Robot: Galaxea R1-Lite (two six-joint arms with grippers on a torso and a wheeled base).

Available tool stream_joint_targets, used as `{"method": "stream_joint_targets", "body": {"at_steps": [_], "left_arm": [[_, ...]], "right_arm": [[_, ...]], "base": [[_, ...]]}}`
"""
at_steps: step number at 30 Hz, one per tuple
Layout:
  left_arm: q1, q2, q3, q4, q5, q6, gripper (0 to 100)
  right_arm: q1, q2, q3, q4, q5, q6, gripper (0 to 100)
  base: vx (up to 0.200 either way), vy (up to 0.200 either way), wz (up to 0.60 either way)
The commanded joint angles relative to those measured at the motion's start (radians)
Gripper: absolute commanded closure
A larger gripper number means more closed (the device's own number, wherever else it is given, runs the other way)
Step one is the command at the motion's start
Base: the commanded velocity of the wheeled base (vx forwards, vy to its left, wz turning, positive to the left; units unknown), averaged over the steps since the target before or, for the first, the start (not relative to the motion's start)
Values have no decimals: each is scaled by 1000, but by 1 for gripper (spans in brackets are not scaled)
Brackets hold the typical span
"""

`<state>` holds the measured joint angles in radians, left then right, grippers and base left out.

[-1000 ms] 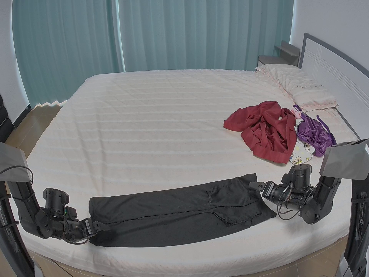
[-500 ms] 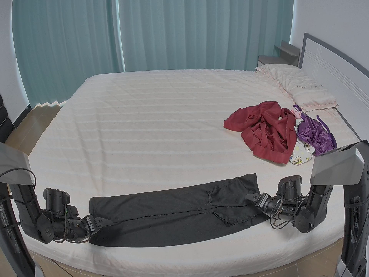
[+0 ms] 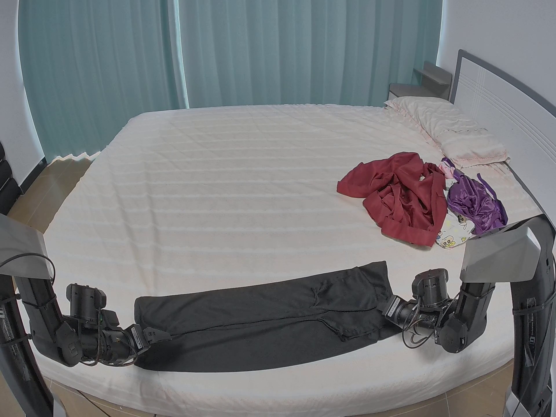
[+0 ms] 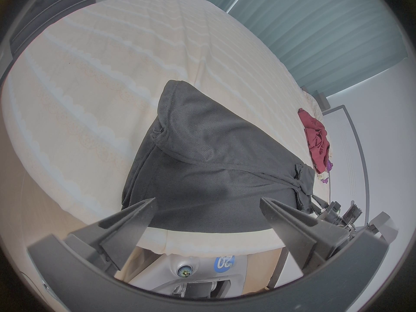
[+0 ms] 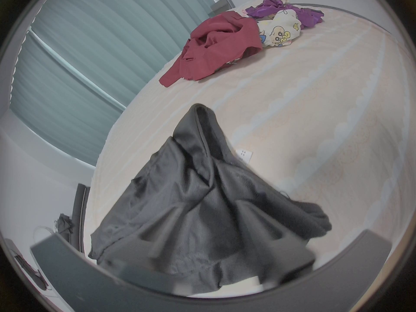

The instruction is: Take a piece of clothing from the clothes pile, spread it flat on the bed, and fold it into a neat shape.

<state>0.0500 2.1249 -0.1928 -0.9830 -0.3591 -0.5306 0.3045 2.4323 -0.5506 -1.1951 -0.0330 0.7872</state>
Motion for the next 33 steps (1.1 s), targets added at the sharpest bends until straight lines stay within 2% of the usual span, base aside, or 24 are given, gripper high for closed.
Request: {"method": "stream_joint_targets", "body": {"at_steps": [1, 17, 23, 24, 33], "left_arm": [[1, 3, -2, 0, 0, 0, 0], [1, 4, -5, 1, 2, 0, 0], [1, 4, -5, 0, 2, 0, 0], [1, 4, -5, 0, 2, 0, 0], [1, 4, -5, 0, 2, 0, 0]], "right_arm": [[7, 10, 28, -1, -7, -28, 100], [-8, -73, 104, 2, -8, -40, 100], [-10, -104, 112, 51, -5, -49, 100], [-11, -107, 110, 68, -5, -49, 0], [-15, -119, 110, 69, -5, -59, 0]], "base": [[0, 0, 0], [0, 0, 0], [0, 0, 0], [0, 0, 0], [0, 0, 0]]}}
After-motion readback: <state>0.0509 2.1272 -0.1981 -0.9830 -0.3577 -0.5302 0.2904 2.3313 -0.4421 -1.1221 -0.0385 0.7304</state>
